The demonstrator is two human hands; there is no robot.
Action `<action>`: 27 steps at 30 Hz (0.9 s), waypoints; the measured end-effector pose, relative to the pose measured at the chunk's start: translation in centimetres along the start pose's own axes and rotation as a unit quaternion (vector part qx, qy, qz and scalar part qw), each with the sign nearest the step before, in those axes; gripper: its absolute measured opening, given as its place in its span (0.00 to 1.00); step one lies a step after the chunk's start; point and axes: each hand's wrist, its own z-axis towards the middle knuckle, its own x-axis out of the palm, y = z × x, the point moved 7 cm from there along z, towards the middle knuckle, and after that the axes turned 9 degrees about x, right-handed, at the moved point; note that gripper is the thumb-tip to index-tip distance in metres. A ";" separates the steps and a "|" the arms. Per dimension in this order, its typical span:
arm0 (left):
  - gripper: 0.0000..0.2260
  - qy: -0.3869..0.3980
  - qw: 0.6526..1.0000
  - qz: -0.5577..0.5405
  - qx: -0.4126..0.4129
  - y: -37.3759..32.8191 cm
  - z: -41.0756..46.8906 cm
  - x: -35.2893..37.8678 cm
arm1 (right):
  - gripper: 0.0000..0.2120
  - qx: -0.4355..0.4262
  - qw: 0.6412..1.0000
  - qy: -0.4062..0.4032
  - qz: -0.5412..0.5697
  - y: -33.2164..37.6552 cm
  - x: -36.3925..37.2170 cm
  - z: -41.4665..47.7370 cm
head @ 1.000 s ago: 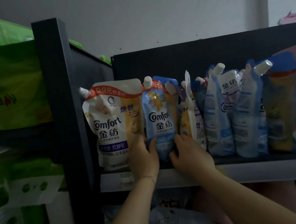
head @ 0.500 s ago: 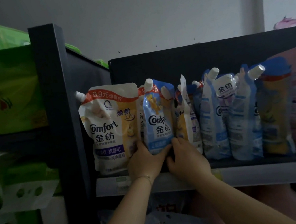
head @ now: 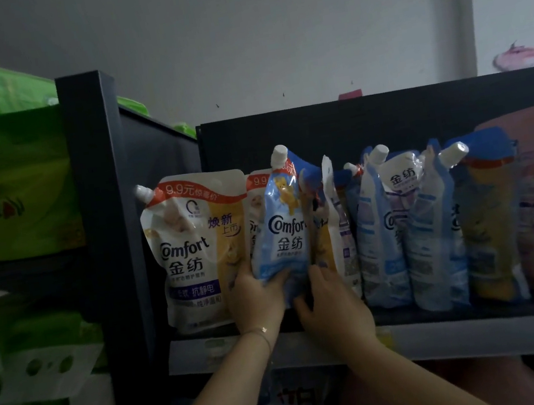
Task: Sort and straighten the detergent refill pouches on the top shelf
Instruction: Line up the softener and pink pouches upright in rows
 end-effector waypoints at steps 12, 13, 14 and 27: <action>0.18 -0.019 0.970 -0.219 0.105 -5.3 -2.2 -2.6 | 0.23 -0.123 0.982 -0.111 0.087 1.4 -5.6 -1.8; 0.19 -0.016 0.964 -0.244 0.109 -5.9 -2.4 -2.6 | 0.24 -0.141 0.974 -0.165 0.058 1.4 -6.7 -2.2; 0.20 -0.014 0.956 -0.273 0.110 -6.5 -2.5 -2.6 | 0.25 -0.146 0.967 -0.209 0.025 1.3 -7.6 -2.5; 0.23 0.233 0.904 -0.354 -0.050 -7.3 -6.4 10.6 | 0.41 -0.225 0.924 -0.173 -0.258 -5.7 -11.8 -1.8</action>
